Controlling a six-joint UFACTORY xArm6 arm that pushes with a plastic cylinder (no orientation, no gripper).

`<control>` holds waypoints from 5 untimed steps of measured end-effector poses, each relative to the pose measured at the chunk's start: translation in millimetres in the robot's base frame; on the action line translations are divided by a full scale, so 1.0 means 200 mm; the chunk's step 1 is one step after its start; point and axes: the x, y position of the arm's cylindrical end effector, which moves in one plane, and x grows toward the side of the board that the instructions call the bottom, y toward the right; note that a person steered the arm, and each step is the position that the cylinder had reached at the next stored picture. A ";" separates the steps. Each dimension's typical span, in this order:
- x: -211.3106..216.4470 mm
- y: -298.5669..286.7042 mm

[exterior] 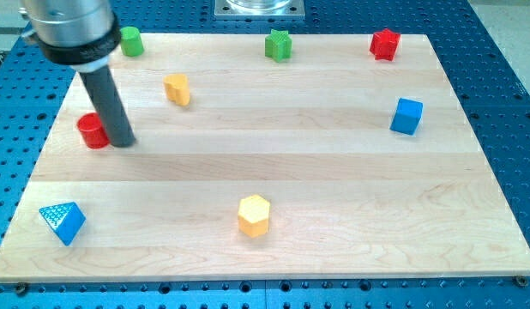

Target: Move the heart vertically to the hexagon

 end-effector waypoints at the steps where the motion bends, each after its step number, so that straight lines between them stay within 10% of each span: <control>1: -0.08 -0.04; 5: -0.21 0.09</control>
